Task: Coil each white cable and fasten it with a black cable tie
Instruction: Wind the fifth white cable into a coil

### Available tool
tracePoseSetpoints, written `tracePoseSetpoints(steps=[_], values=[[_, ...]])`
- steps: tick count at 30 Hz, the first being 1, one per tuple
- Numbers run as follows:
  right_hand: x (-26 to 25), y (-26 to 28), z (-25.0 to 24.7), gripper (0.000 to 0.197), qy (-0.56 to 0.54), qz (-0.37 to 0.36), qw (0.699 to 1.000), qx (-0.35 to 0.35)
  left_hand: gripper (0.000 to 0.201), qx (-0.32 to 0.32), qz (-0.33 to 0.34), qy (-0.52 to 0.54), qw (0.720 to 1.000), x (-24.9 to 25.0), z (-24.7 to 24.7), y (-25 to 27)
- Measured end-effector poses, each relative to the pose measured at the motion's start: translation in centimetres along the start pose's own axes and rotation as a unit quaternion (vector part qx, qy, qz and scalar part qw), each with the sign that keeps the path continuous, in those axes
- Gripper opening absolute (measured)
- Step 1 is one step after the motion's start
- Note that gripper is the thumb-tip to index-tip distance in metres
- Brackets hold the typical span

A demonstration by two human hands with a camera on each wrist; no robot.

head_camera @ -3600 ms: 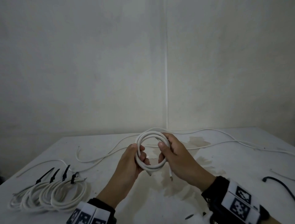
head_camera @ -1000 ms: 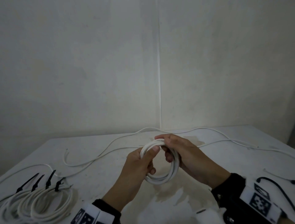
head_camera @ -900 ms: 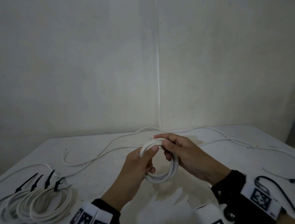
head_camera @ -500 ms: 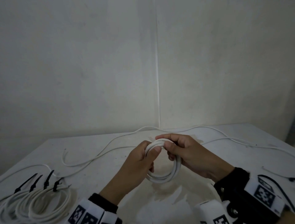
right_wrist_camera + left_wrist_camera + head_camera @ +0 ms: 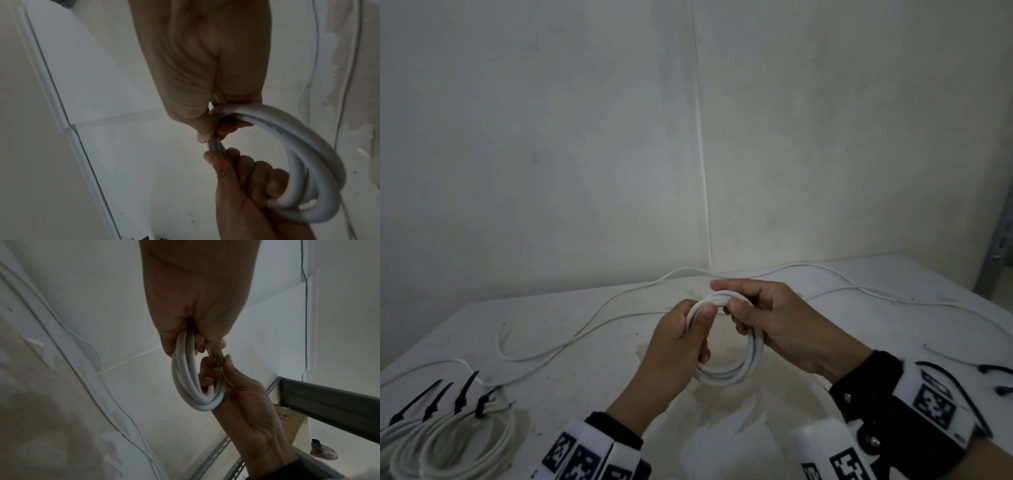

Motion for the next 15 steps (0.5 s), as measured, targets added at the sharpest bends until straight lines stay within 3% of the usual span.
tracePoseSetpoints(steps=[10,15], values=[[0.5,1.0,-2.5,0.024,-0.126,0.030,0.992,-0.003,0.017,-0.034,0.048,-0.058,0.997,0.8,2.8,-0.6],[1.3,1.6,-3.7,0.034,-0.174,0.057,0.983,-0.007,0.017,-0.058,0.060,-0.080,0.993,0.9,4.2,-0.9]])
Point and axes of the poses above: each hand's wrist, its own y-axis away from the middle knuckle, its own z-axis out of the palm, x = y × z, the point moved 9 cm from there along -y, towards the middle knuckle, and after that the axes turned 7 degrees about -z, right-handed, at the moved point
